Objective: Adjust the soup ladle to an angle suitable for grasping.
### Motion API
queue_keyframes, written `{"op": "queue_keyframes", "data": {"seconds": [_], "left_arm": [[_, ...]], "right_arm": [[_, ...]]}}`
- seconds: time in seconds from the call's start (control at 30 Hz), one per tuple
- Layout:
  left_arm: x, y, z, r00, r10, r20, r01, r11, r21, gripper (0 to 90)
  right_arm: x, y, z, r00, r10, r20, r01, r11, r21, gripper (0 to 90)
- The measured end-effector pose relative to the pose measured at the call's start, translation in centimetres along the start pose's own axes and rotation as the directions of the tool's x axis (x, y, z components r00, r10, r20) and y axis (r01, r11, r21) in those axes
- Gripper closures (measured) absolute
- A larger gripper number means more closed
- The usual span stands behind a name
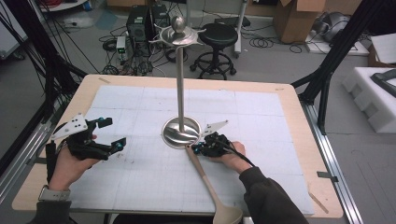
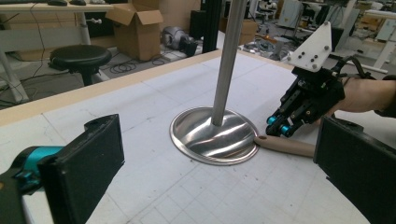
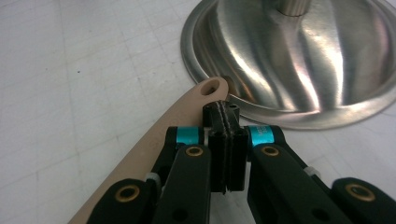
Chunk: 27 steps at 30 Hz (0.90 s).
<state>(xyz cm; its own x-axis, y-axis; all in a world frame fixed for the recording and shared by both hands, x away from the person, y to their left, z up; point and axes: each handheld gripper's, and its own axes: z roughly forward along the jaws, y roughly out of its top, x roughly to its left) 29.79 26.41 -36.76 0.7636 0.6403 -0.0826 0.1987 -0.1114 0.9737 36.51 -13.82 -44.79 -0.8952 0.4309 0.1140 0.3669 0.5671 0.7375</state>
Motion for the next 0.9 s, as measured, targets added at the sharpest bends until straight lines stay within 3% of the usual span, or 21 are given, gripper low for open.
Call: {"op": "queue_keyframes", "data": {"seconds": [0.23,0.4,0.9], "left_arm": [[0.0,0.0,0.0,1.0000,0.000,-0.001,0.000,1.0000,-0.003,2.2],[0.0,0.0,-0.1,1.0000,0.001,0.000,-0.001,1.0000,-0.003,2.2],[0.1,0.0,-0.1,1.0000,-0.002,-0.003,0.002,1.0000,-0.003,2.2]], "right_arm": [[0.8,0.4,0.5,1.0000,0.000,-0.004,0.000,1.000,0.011,90.0],[1.7,0.9,1.0,0.9996,-0.029,-0.003,0.029,0.999,0.024,90.0],[2.2,1.4,1.5,0.9985,-0.047,-0.028,0.048,0.998,0.036,90.0]]}}
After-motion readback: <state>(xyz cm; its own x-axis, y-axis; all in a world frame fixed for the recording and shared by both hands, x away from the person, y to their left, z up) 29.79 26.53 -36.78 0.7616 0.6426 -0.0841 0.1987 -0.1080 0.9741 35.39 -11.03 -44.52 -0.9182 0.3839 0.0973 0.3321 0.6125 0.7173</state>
